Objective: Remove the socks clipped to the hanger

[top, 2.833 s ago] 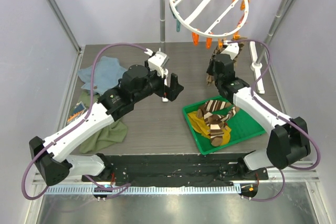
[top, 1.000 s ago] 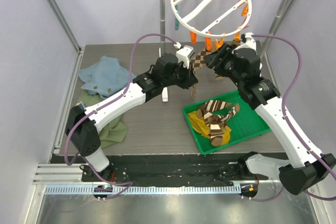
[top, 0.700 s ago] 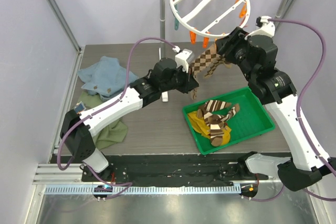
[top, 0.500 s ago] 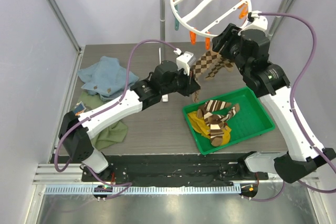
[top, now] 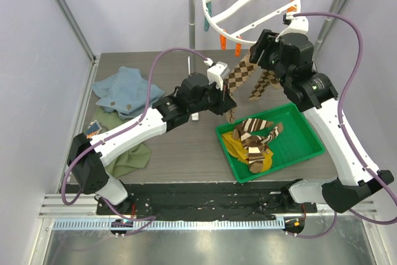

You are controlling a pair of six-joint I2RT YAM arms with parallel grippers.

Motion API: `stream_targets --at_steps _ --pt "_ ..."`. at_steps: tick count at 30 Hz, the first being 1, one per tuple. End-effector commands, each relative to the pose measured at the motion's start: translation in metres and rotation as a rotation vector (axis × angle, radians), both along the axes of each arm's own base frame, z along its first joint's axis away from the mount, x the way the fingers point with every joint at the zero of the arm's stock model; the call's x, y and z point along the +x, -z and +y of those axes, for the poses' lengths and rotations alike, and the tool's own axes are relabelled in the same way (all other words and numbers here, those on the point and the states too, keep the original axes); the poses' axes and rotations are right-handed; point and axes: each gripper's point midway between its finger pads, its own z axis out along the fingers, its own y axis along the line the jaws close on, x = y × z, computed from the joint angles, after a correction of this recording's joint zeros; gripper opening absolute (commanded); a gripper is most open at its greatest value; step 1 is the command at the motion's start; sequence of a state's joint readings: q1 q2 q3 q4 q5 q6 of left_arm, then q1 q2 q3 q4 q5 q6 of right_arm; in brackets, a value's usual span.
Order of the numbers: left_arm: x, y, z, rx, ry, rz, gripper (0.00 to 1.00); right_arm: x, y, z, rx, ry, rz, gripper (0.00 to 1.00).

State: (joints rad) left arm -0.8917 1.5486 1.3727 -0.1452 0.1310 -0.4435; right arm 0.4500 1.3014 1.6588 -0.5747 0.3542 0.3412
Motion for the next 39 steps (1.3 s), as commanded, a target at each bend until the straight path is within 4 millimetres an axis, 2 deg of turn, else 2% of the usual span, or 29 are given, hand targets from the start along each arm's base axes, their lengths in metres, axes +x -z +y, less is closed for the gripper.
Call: stream_targets --at_steps 1,11,14,22,24,25,27,28,31,38,39 --pt "-0.002 -0.039 -0.001 -0.093 -0.005 -0.063 0.0 0.007 -0.017 0.011 -0.018 -0.054 -0.062 0.65" --pt "-0.006 -0.042 0.001 -0.1 0.001 -0.062 0.0 0.021 -0.005 0.024 -0.058 -0.1 -0.058 0.62" --pt "-0.007 -0.044 0.001 -0.103 0.002 -0.061 0.0 0.025 -0.006 0.022 -0.073 -0.089 -0.062 0.61" --pt "-0.009 -0.046 0.001 -0.11 0.004 -0.06 0.0 0.035 0.008 0.021 -0.115 -0.068 -0.029 0.61" --pt "-0.01 -0.046 0.001 -0.11 0.007 -0.059 0.0 0.037 0.008 0.02 -0.125 -0.062 -0.031 0.56" --pt "-0.01 -0.046 0.001 -0.11 0.007 -0.059 0.0 0.038 0.008 0.02 -0.126 -0.06 -0.034 0.45" --pt "-0.01 -0.046 0.001 -0.109 0.007 -0.061 0.0 0.039 0.004 0.017 -0.122 -0.044 -0.048 0.31" --pt "-0.009 -0.046 0.001 -0.108 0.006 -0.06 0.0 0.039 0.002 0.016 -0.12 -0.038 -0.052 0.19" --pt "-0.01 -0.043 0.002 -0.106 0.005 -0.054 0.0 0.039 -0.003 0.017 -0.114 -0.038 -0.065 0.01" --pt "-0.017 -0.025 -0.001 -0.105 0.016 0.0 0.0 0.032 -0.01 0.017 -0.081 -0.045 -0.079 0.01" --pt "-0.02 -0.022 -0.003 -0.102 0.023 0.007 0.0 0.031 -0.009 0.016 -0.076 -0.044 -0.076 0.07"
